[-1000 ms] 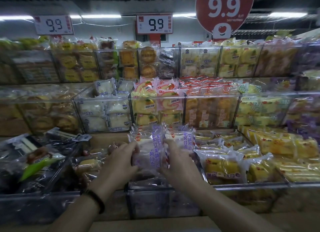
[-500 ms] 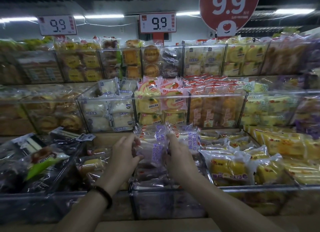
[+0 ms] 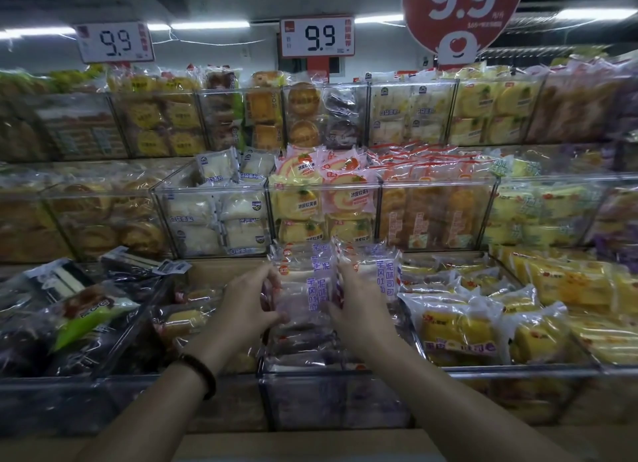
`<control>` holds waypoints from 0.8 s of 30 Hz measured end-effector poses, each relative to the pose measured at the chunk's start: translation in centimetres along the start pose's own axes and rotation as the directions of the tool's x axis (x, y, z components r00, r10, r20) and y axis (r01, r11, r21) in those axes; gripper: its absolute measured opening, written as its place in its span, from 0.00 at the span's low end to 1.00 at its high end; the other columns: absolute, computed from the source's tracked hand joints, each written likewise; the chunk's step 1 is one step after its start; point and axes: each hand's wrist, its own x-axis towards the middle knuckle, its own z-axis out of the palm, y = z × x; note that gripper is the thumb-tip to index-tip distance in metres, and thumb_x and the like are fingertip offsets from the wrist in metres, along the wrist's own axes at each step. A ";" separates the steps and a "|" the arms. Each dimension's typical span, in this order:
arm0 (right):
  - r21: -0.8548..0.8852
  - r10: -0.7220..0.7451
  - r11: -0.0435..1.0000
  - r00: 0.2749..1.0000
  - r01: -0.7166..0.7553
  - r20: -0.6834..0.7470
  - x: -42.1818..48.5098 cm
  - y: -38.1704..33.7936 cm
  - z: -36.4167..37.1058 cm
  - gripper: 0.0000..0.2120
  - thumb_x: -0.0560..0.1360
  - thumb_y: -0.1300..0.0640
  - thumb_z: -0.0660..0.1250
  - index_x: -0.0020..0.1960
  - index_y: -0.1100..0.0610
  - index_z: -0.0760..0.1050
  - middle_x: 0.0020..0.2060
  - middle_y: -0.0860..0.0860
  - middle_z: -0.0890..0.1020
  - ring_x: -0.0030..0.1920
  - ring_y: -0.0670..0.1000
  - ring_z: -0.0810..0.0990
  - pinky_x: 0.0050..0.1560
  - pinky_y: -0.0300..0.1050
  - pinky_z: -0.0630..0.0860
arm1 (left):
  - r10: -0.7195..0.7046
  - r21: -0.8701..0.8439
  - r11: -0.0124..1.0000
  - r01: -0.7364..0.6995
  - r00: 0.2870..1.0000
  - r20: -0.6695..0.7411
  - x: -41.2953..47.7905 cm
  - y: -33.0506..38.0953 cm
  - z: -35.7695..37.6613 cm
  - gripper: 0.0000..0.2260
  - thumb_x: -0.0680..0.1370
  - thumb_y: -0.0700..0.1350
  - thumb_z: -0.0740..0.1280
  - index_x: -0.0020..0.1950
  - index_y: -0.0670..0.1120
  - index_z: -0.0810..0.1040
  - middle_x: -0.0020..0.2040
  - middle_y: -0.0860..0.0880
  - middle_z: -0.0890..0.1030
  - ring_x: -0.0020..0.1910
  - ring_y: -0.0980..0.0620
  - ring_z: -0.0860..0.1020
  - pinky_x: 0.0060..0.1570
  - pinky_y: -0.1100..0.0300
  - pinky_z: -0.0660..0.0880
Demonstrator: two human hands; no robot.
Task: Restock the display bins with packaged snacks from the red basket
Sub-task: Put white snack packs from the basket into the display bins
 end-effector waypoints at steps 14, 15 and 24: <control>-0.067 -0.066 0.996 0.998 0.064 -0.025 0.1 -1.5 -5.1 0.12 0.79 0.48 0.71 0.61 0.46 0.74 0.47 0.43 0.82 0.44 0.45 0.81 0.46 0.49 0.82 | -0.033 0.103 0.994 0.022 0.994 0.105 -0.3 1.9 -2.9 0.28 0.70 0.50 0.83 0.62 0.63 0.72 0.59 0.57 0.70 0.55 0.54 0.77 0.53 0.54 0.80; -0.060 -0.066 0.996 0.998 0.064 -0.022 0.2 -1.6 -6.1 0.12 0.79 0.48 0.72 0.61 0.46 0.75 0.47 0.42 0.82 0.43 0.44 0.81 0.46 0.48 0.82 | -0.036 0.126 0.992 0.023 0.994 0.103 -0.3 2.5 -3.4 0.25 0.72 0.54 0.81 0.63 0.62 0.72 0.59 0.56 0.69 0.56 0.54 0.76 0.53 0.54 0.80; -0.383 -0.113 0.918 0.994 0.107 0.009 3.8 1.8 -21.3 0.07 0.78 0.56 0.73 0.43 0.46 0.80 0.37 0.39 0.79 0.37 0.41 0.79 0.32 0.28 0.71 | 0.257 0.186 0.946 -0.264 0.964 0.063 4.3 12.5 -3.3 0.10 0.77 0.59 0.73 0.55 0.61 0.76 0.53 0.59 0.75 0.54 0.56 0.76 0.55 0.53 0.78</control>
